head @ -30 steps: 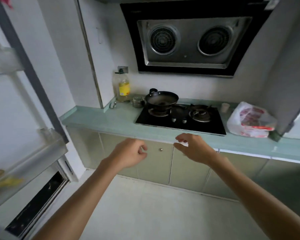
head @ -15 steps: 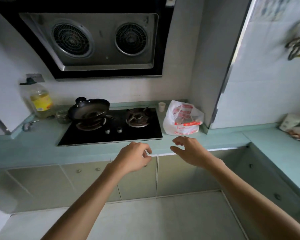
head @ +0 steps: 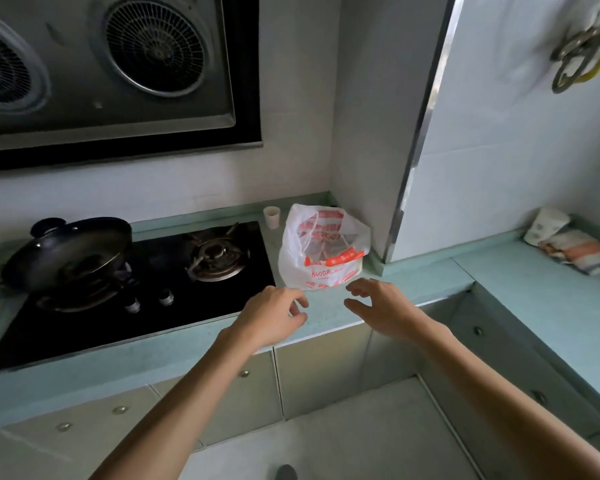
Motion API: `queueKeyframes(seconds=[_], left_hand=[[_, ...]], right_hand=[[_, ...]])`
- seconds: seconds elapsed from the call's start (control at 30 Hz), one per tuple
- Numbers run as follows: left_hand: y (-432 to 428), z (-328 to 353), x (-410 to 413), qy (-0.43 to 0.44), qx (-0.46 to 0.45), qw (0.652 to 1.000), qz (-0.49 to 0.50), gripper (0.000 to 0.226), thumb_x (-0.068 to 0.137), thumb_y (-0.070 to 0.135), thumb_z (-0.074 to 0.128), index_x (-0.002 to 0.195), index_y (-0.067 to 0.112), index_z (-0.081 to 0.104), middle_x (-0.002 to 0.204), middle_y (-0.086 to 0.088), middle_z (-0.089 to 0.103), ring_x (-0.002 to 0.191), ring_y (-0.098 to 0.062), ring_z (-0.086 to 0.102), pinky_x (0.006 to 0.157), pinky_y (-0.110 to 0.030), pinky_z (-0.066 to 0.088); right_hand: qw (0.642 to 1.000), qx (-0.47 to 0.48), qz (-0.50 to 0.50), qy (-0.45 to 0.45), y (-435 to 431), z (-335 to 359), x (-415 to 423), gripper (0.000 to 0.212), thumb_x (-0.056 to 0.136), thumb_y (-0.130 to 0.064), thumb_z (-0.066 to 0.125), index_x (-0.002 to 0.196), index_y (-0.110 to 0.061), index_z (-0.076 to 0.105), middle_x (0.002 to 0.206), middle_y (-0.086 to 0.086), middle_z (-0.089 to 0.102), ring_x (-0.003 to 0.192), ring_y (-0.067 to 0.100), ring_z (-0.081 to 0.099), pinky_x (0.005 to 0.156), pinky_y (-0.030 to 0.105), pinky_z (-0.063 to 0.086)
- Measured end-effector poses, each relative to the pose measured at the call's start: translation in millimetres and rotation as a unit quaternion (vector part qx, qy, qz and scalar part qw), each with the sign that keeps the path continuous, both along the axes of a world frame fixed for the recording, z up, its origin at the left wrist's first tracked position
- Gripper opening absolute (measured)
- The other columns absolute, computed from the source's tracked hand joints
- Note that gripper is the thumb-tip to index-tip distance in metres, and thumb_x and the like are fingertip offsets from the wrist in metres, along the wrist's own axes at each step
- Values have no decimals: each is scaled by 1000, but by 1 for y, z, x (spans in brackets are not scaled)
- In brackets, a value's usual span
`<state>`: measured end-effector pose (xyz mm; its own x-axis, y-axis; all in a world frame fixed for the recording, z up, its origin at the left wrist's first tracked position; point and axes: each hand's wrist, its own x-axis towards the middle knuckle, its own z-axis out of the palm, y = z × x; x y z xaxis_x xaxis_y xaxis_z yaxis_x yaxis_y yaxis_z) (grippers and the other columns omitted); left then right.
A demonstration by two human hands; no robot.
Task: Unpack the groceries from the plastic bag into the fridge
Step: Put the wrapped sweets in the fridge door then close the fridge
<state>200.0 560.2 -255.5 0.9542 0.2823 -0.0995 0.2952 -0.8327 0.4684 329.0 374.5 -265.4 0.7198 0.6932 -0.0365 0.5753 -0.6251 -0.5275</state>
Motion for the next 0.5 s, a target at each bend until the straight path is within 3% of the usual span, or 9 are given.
queueKeyframes(seconds=[0.37, 0.5], left_hand=[[94, -50, 142, 26, -18, 998, -48, 25, 95, 21, 54, 114, 25, 68, 115, 3, 70, 95, -15, 67, 81, -34, 56], [106, -78, 181, 18, -5, 998, -61, 28, 96, 17, 50, 118, 23, 67, 124, 2, 67, 108, -17, 64, 84, -36, 55]], right_hand=[[996, -64, -22, 52, 88, -54, 116, 35, 100, -13, 43, 130, -20, 59, 138, -1, 58, 125, 18, 55, 105, 29, 42], [996, -64, -27, 64, 107, -71, 154, 35, 98, -10, 44, 129, -19, 60, 138, 2, 58, 124, 20, 56, 105, 30, 43]])
